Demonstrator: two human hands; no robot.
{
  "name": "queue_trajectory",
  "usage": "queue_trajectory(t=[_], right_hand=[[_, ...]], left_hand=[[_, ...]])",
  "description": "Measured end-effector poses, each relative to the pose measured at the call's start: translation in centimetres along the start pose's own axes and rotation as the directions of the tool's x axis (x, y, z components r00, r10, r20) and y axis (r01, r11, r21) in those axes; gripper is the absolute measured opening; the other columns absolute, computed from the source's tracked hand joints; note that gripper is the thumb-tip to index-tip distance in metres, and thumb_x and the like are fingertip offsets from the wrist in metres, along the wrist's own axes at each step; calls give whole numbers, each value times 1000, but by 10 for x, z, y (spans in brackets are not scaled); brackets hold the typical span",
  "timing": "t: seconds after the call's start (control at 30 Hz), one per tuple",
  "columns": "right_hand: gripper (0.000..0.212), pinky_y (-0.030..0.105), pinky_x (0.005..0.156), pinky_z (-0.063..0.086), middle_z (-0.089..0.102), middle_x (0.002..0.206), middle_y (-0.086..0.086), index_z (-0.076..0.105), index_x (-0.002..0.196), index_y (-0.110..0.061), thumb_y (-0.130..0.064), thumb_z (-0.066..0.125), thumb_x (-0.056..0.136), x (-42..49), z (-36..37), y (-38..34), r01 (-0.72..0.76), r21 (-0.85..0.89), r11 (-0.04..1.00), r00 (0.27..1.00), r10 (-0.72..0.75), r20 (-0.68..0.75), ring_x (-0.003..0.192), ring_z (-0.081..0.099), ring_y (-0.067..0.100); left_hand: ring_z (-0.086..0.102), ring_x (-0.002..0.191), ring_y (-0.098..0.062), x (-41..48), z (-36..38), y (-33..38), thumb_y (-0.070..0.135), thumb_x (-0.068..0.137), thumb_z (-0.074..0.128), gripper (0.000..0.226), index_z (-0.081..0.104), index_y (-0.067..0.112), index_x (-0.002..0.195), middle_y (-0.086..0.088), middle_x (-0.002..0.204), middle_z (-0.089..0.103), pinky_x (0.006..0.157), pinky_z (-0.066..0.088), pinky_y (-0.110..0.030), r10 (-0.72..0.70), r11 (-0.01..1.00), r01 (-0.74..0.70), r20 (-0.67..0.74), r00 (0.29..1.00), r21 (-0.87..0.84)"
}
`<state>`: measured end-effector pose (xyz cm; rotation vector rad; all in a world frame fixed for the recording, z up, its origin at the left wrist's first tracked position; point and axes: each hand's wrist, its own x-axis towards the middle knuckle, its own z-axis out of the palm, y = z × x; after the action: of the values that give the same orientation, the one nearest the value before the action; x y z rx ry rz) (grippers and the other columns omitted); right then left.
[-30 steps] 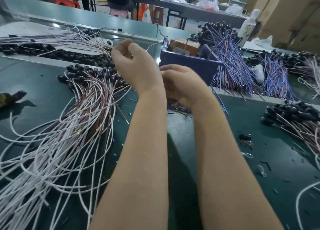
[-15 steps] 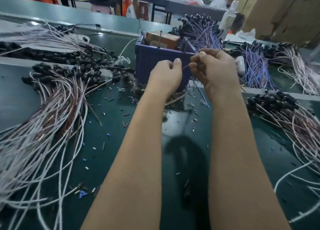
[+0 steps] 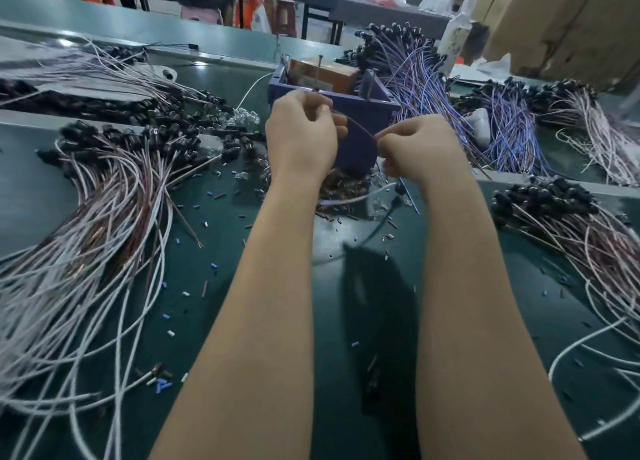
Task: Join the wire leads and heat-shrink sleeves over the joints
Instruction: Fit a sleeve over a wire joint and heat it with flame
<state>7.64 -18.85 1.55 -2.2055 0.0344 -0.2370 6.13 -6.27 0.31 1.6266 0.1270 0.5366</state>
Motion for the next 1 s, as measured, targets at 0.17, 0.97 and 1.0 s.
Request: queue_trajectory(t=[0.17, 0.97, 1.0], right_hand=[[10, 17, 58, 39, 56, 69, -9, 70, 89, -22, -30, 63, 88, -4, 3, -7, 250, -104, 963, 966, -242, 90, 63, 50, 4], [22, 32, 67, 58, 60, 73, 11, 54, 76, -13, -9, 51, 97, -2, 16, 6, -157, 145, 977, 965, 120, 235, 62, 64, 21], [21, 31, 66, 58, 60, 73, 11, 54, 76, -13, -10, 51, 97, -2, 16, 6, -157, 143, 977, 964, 120, 237, 63, 65, 21]], left_hand=[[64, 57, -5, -4, -1, 8, 4, 93, 45, 17, 61, 11, 89, -5, 79, 71, 58, 46, -14, -12, 998, 14, 31, 999, -65], [29, 128, -34, -8, 7, -52, 15, 87, 54, 33, 59, 22, 119, -11, 136, 36, 102, 25, -42, -253, 559, 150, -5, 967, 815], [29, 127, -34, -8, 8, -52, 14, 87, 54, 33, 59, 22, 118, -11, 136, 36, 102, 25, -42, -247, 565, 149, -6, 969, 812]])
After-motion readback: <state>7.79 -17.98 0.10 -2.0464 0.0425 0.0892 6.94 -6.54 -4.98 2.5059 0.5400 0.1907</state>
